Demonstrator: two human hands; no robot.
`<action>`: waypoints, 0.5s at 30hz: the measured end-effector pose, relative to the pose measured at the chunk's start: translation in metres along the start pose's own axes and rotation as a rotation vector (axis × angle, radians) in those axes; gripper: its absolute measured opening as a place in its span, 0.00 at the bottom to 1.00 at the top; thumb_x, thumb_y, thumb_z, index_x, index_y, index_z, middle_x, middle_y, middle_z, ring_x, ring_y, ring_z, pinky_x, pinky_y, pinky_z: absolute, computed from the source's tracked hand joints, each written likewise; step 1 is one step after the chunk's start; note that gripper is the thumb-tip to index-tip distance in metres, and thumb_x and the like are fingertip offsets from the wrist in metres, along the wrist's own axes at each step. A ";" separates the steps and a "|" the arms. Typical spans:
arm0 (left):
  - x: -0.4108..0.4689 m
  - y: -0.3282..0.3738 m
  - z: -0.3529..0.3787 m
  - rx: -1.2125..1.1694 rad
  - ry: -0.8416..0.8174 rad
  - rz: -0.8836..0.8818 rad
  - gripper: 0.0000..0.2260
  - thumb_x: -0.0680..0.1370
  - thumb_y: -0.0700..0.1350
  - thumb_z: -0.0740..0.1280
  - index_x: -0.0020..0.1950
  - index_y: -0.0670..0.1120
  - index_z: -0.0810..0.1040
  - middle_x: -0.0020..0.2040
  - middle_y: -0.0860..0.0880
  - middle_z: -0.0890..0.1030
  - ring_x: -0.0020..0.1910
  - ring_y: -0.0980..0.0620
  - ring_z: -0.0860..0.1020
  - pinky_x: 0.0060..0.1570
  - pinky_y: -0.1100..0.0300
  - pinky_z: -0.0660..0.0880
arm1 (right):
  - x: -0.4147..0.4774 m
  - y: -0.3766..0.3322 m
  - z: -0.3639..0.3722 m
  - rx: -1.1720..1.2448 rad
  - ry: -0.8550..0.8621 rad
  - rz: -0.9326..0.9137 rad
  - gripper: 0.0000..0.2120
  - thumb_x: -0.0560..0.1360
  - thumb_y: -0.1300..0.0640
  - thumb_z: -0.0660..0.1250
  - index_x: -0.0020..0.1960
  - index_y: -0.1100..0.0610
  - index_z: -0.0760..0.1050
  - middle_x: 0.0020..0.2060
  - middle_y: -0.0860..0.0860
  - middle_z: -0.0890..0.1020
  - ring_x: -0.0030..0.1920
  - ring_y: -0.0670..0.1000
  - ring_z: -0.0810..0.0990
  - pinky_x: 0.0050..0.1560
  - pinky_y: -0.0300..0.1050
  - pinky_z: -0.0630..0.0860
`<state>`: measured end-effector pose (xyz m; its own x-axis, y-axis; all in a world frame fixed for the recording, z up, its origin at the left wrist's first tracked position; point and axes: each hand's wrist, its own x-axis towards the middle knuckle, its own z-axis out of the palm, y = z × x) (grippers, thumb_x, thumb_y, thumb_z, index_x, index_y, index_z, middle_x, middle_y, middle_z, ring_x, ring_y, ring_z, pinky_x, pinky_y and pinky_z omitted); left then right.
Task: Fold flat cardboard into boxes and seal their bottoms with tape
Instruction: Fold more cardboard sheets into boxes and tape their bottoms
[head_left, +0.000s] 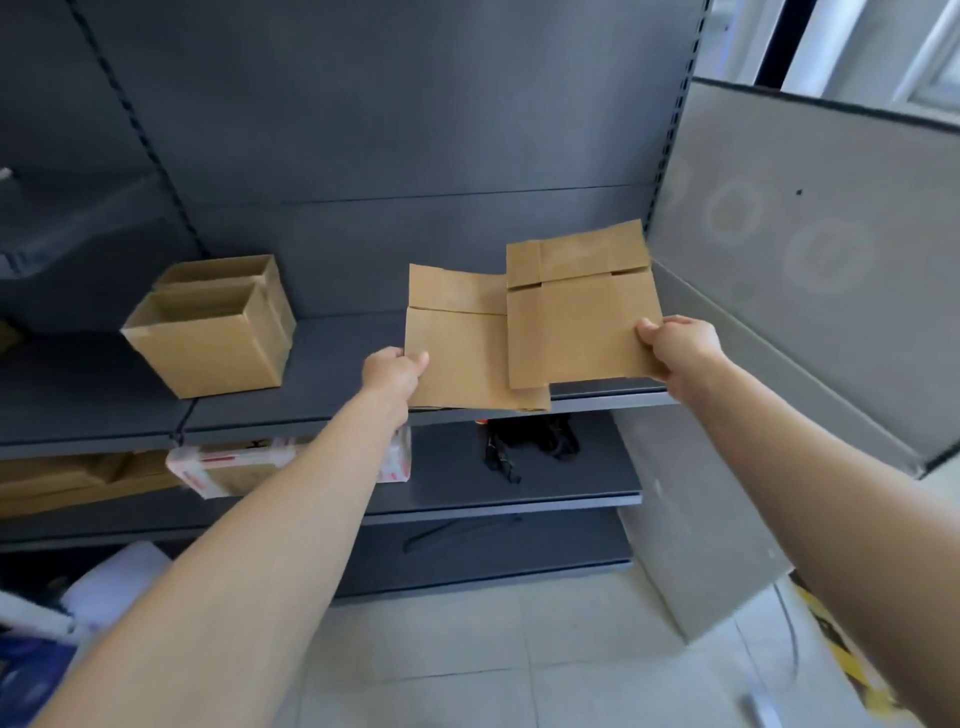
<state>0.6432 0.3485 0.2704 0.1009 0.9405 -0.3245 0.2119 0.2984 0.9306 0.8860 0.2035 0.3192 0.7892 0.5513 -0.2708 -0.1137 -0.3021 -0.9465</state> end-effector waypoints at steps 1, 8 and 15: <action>0.010 0.001 0.008 0.018 0.001 -0.013 0.06 0.78 0.42 0.65 0.41 0.45 0.75 0.47 0.48 0.78 0.50 0.47 0.75 0.60 0.51 0.73 | 0.012 0.001 -0.001 -0.007 0.006 0.008 0.21 0.78 0.55 0.66 0.69 0.60 0.70 0.58 0.54 0.78 0.50 0.52 0.76 0.50 0.45 0.76; 0.090 0.008 0.056 0.084 -0.012 -0.098 0.23 0.79 0.44 0.65 0.73 0.43 0.66 0.70 0.44 0.71 0.67 0.43 0.70 0.68 0.46 0.66 | 0.094 -0.002 0.016 -0.096 0.035 0.047 0.19 0.78 0.56 0.65 0.67 0.62 0.71 0.57 0.56 0.78 0.52 0.55 0.77 0.54 0.51 0.78; 0.169 0.008 0.087 0.154 -0.001 -0.192 0.23 0.80 0.43 0.64 0.74 0.43 0.64 0.71 0.44 0.69 0.68 0.43 0.69 0.67 0.47 0.67 | 0.172 -0.001 0.049 -0.170 0.060 0.082 0.19 0.78 0.56 0.65 0.67 0.62 0.71 0.60 0.56 0.77 0.55 0.57 0.78 0.53 0.50 0.78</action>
<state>0.7467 0.4961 0.2079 0.0458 0.8687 -0.4932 0.3731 0.4431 0.8152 0.9920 0.3368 0.2646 0.8168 0.4735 -0.3296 -0.0795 -0.4735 -0.8772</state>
